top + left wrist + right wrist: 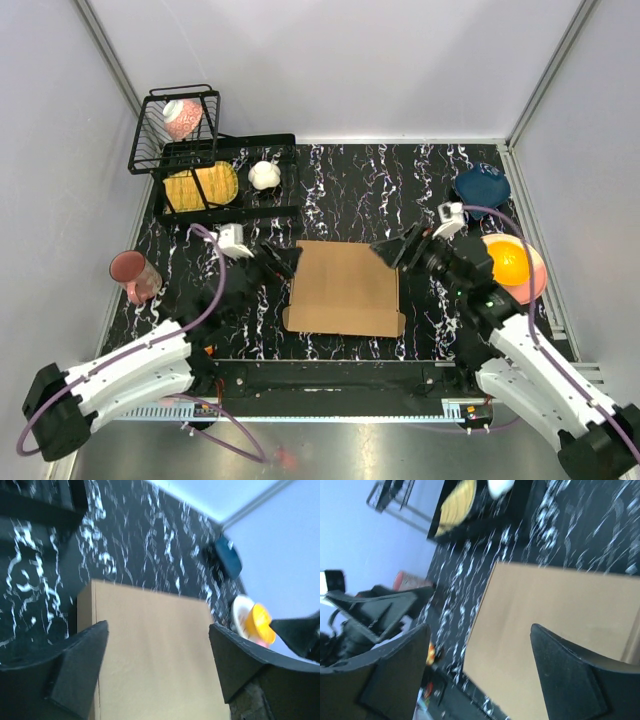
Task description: Fold the paper box
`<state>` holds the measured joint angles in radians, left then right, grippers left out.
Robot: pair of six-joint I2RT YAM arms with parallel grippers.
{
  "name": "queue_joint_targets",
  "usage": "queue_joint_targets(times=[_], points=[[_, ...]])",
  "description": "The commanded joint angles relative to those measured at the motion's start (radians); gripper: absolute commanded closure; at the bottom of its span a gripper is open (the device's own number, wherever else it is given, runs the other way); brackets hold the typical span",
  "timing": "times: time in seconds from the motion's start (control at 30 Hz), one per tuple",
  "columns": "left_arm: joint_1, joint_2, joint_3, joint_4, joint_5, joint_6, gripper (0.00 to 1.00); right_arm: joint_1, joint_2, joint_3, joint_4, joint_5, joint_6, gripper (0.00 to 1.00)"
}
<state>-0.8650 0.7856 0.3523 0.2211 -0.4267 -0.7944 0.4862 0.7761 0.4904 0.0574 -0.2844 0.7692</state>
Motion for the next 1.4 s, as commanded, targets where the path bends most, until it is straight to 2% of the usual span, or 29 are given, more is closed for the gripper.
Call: queue_joint_targets(times=[0.0, 0.1, 0.23, 0.47, 0.57, 0.6, 0.7, 0.73, 0.83, 1.13, 1.23, 1.37], points=[[0.058, -0.033, 0.082, -0.182, -0.068, 0.061, 0.10, -0.003, -0.037, 0.111, -0.416, 0.365, -0.137, 0.09], [0.106, 0.070, 0.059, -0.207, 0.024, 0.041, 0.06, -0.003, 0.023, 0.068, -0.443, 0.424, -0.111, 0.01], [0.123, 0.199, -0.018, -0.015, 0.134, -0.002, 0.04, -0.005, 0.101, -0.045, -0.291, 0.340, -0.059, 0.00], [0.124, 0.332, -0.055, 0.127, 0.213, -0.008, 0.07, -0.003, 0.167, -0.142, -0.131, 0.252, -0.038, 0.01], [0.124, 0.391, -0.067, 0.161, 0.246, -0.020, 0.20, -0.003, 0.195, -0.150, -0.097, 0.234, -0.034, 0.07], [0.124, 0.408, -0.081, 0.199, 0.255, -0.031, 0.30, -0.003, 0.207, -0.151, -0.084, 0.231, -0.030, 0.09], [0.124, 0.458, -0.093, 0.247, 0.269, -0.052, 0.42, -0.003, 0.247, -0.157, -0.033, 0.218, -0.015, 0.13], [0.124, 0.478, -0.090, 0.253, 0.272, -0.052, 0.52, -0.003, 0.259, -0.161, -0.022, 0.215, -0.010, 0.16], [0.129, 0.500, -0.067, 0.250, 0.269, -0.049, 0.59, -0.005, 0.313, -0.161, 0.038, 0.206, 0.002, 0.20], [0.195, 0.521, 0.004, 0.187, 0.278, -0.032, 0.60, -0.003, 0.518, -0.072, 0.160, 0.202, -0.025, 0.22], [0.199, 0.512, 0.008, 0.137, 0.257, -0.040, 0.54, -0.003, 0.584, -0.029, 0.168, 0.203, -0.053, 0.21], [0.208, 0.471, -0.027, 0.080, 0.208, -0.055, 0.39, -0.003, 0.656, 0.007, 0.170, 0.192, -0.070, 0.21]])
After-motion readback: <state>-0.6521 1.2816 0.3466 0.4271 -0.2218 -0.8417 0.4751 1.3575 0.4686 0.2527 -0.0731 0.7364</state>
